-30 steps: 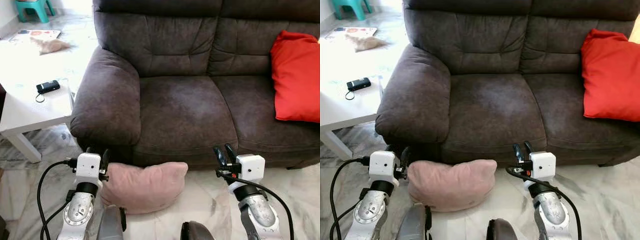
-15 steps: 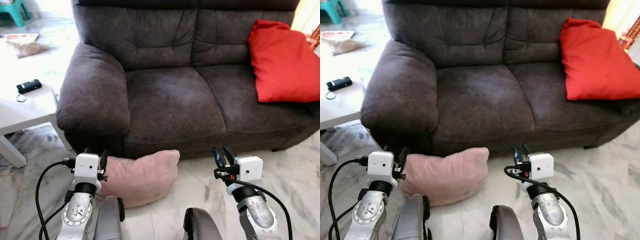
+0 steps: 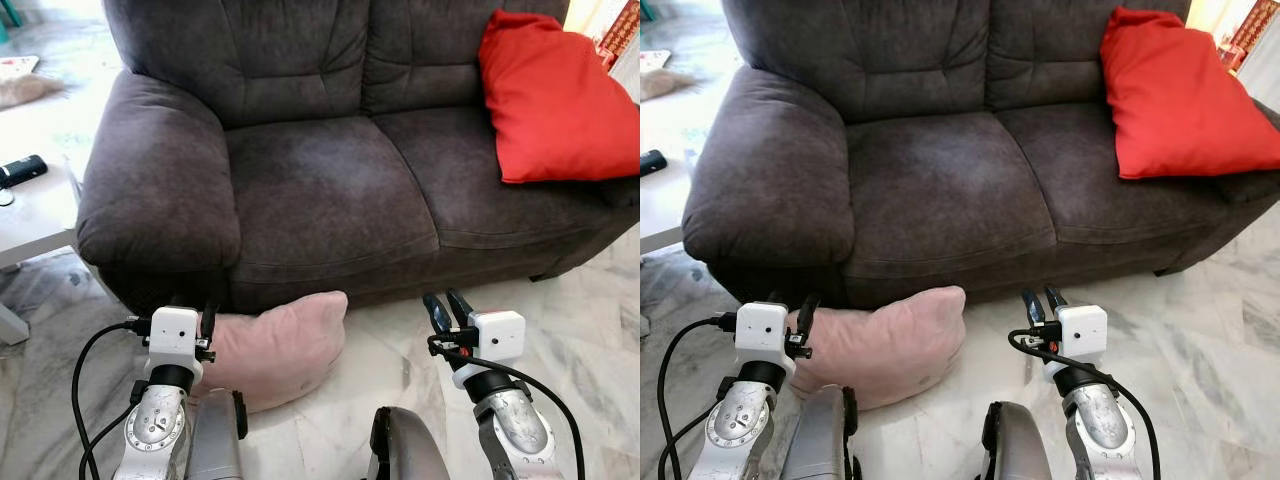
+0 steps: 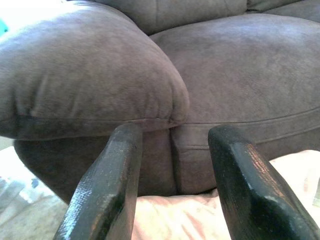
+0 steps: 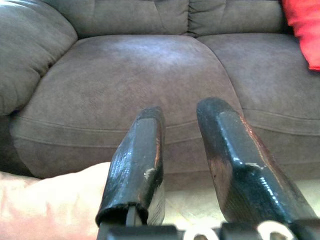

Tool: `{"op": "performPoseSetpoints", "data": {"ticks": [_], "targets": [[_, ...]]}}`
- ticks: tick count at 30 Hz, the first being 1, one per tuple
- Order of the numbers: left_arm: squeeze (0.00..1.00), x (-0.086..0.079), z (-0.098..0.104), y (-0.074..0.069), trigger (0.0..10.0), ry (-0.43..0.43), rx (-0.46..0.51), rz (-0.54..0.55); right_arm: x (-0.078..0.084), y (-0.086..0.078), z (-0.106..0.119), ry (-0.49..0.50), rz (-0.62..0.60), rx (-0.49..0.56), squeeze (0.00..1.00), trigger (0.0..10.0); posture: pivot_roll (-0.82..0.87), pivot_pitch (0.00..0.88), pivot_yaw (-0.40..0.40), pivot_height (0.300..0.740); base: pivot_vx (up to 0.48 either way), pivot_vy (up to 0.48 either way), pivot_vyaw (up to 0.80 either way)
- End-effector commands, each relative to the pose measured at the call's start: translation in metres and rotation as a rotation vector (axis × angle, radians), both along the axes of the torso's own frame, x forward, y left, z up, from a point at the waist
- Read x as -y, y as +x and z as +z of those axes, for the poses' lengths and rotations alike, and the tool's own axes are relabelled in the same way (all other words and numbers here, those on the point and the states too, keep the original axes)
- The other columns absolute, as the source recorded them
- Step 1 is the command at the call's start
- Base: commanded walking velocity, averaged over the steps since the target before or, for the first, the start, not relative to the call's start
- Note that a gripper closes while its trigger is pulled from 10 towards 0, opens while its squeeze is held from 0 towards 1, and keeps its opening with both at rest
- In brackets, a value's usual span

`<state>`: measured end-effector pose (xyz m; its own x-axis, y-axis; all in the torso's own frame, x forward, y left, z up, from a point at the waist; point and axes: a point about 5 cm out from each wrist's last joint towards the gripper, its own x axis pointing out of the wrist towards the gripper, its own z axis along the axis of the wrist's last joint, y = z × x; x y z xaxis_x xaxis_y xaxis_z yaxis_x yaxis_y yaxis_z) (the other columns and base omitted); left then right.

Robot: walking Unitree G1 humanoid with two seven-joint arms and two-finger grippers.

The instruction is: Move the pillow to the sofa from floor

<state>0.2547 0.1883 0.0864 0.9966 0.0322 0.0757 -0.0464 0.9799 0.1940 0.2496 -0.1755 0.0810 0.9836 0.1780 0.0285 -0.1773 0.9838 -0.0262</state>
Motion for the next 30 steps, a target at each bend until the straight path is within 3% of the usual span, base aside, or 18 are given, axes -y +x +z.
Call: {"op": "performPoseSetpoints", "data": {"ticks": [1,12,26,30], "targets": [[0.0,-0.001,-0.0019,-0.0006,10.0,-0.012,-0.011,0.009,0.0019,-0.002,-0.003,-0.002,-0.004,-0.008,0.0,10.0,-0.02,0.124,-0.072,0.552,0.0,0.0,0.0],[0.0,-0.0011,-0.0028,-0.0009,10.0,-0.011,-0.015,0.011,0.0005,-0.0023,-0.0025,-0.036,0.013,-0.004,0.0,10.0,-0.02,0.122,-0.073,0.552,0.0,0.0,0.0],[0.0,-0.0014,-0.0033,0.0,10.0,-0.012,-0.019,0.007,-0.0019,-0.0033,-0.0039,-0.032,0.042,-0.008,0.0,10.0,-0.02,0.12,-0.072,0.552,0.0,0.0,0.78],[0.0,-0.0009,-0.0045,0.0003,10.0,-0.02,-0.03,-0.001,-0.0017,-0.0025,-0.0048,-0.021,0.031,-0.013,0.0,10.0,-0.02,0.122,-0.071,0.552,0.0,0.0,0.0]]}}
